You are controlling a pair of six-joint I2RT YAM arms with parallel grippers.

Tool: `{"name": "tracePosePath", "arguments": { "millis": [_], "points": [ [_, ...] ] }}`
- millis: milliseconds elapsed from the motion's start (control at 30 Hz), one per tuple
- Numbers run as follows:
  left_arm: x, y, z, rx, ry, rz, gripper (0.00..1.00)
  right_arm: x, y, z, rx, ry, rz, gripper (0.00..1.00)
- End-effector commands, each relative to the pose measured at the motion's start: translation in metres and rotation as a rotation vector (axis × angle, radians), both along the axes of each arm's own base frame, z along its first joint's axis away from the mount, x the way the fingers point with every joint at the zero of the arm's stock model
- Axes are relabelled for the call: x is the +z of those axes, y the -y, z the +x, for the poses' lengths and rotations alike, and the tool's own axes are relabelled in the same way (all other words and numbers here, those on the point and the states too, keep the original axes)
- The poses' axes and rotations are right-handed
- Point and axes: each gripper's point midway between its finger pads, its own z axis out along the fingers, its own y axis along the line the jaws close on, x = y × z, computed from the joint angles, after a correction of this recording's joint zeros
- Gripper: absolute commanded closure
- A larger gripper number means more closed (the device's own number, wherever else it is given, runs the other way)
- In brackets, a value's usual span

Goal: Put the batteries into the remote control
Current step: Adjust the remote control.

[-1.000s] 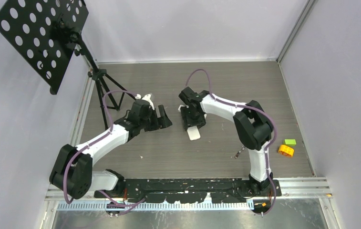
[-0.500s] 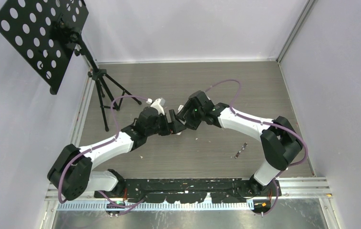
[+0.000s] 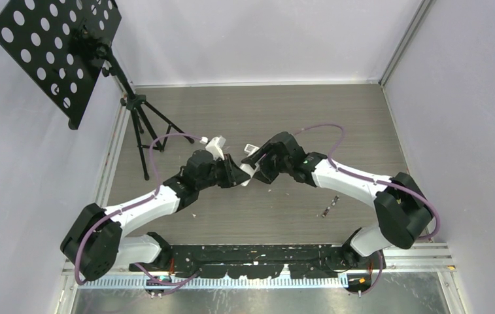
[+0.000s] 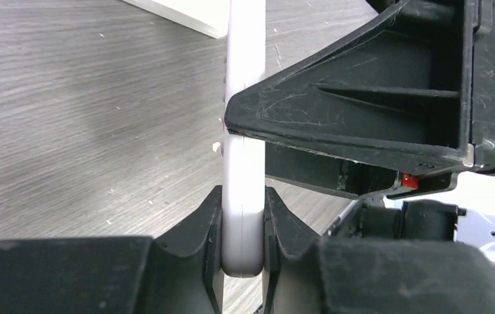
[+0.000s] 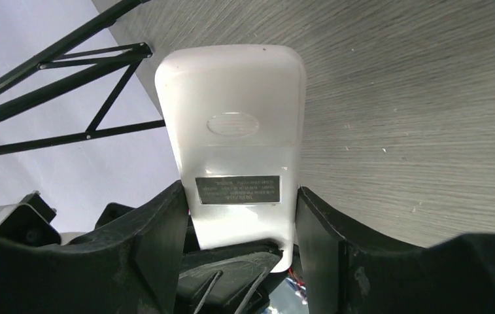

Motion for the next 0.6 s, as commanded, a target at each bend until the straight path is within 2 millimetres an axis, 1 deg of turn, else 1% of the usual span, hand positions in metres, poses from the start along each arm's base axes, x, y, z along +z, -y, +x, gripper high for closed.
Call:
{"name": "tracePosePath", "arguments": {
  "millis": [0, 33, 67, 133, 200, 267, 333, 367, 467, 533, 567],
  "points": [
    [0.018, 0.016, -0.016, -0.158, 0.038, -0.042, 1.0, 0.047, 0.003, 0.0, 0.122, 0.182, 0.03, 0.29],
    [0.019, 0.016, -0.018, -0.182, 0.052, -0.021, 1.0, 0.048, 0.008, -0.005, 0.182, 0.218, -0.006, 0.21],
    [0.021, 0.015, -0.019, -0.198, 0.062, -0.002, 1.0, 0.046, 0.015, -0.011, 0.227, 0.249, -0.05, 0.17],
    [0.026, 0.016, -0.022, -0.237, 0.084, 0.014, 1.0, 0.045, 0.036, -0.027, 0.29, 0.307, -0.136, 0.1],
    [0.031, 0.018, -0.027, -0.275, 0.088, 0.01, 1.0, 0.055, 0.05, -0.041, 0.329, 0.396, -0.154, 0.06],
    [0.035, 0.022, -0.035, -0.331, 0.084, -0.008, 1.0, 0.063, 0.064, -0.049, 0.348, 0.497, -0.177, 0.05],
    [0.039, 0.026, -0.045, -0.397, 0.058, -0.017, 1.0, 0.07, 0.074, -0.05, 0.351, 0.585, -0.21, 0.06],
    [0.044, 0.028, -0.049, -0.433, 0.053, -0.021, 1.0, 0.074, 0.079, -0.051, 0.351, 0.619, -0.229, 0.07],
    [0.044, 0.025, -0.061, -0.498, 0.014, 0.009, 1.0, 0.071, 0.088, -0.056, 0.342, 0.634, -0.248, 0.14],
    [0.048, 0.023, -0.063, -0.505, 0.016, 0.022, 1.0, 0.07, 0.091, -0.061, 0.339, 0.638, -0.235, 0.19],
    [0.051, 0.022, -0.064, -0.515, 0.024, 0.023, 1.0, 0.07, 0.094, -0.064, 0.337, 0.642, -0.234, 0.19]
  ]
}}
